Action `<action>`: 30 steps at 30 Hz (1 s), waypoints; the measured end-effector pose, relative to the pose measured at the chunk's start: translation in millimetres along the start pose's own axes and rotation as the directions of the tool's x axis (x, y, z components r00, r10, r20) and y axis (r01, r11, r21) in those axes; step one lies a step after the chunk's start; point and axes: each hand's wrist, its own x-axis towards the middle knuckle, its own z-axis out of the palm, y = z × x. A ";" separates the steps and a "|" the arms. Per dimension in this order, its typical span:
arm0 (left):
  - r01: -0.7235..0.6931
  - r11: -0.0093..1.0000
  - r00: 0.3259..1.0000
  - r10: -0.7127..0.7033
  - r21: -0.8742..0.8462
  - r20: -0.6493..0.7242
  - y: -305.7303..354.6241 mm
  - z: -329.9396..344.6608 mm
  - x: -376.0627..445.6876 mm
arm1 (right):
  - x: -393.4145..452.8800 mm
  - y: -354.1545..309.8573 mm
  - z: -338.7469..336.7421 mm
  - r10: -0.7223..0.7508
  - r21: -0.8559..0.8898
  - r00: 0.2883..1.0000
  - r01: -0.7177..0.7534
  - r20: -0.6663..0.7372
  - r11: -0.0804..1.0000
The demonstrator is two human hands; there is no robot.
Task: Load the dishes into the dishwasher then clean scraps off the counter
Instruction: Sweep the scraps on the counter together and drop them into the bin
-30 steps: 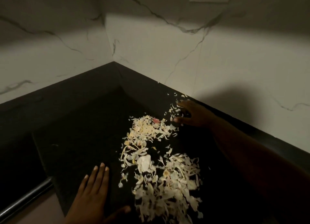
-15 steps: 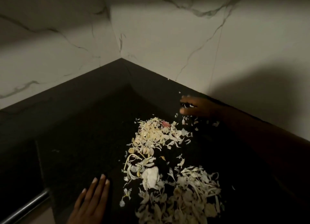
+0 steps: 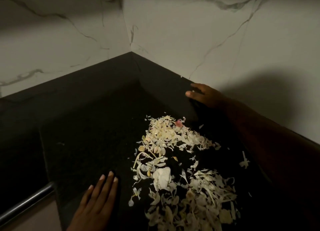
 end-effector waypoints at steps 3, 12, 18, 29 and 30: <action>0.008 0.999 1.000 -0.007 -0.053 0.031 0.6 -3.8 0.6 | 29.8 8.6 8.4 0.063 -0.235 0.998 -0.056 0.024 0.970; 0.090 0.984 0.970 -0.050 -0.155 0.240 7.0 -15.9 2.6 | -76.6 -27.5 44.7 -0.179 -0.092 0.889 0.238 0.423 0.967; 0.189 0.967 0.931 -0.120 -0.173 0.345 15.3 -30.9 4.3 | -161.5 -34.5 23.9 -0.110 -0.002 0.911 0.121 0.397 0.993; 0.237 0.921 0.932 -0.127 -0.308 0.339 27.4 -56.4 -5.1 | -256.3 -39.6 46.8 0.147 -0.299 0.951 -0.062 0.271 0.952; 0.237 0.922 0.933 -0.129 -0.306 0.335 27.4 -56.1 -5.8 | -267.5 -54.0 62.6 0.139 -0.274 0.952 -0.062 0.271 0.960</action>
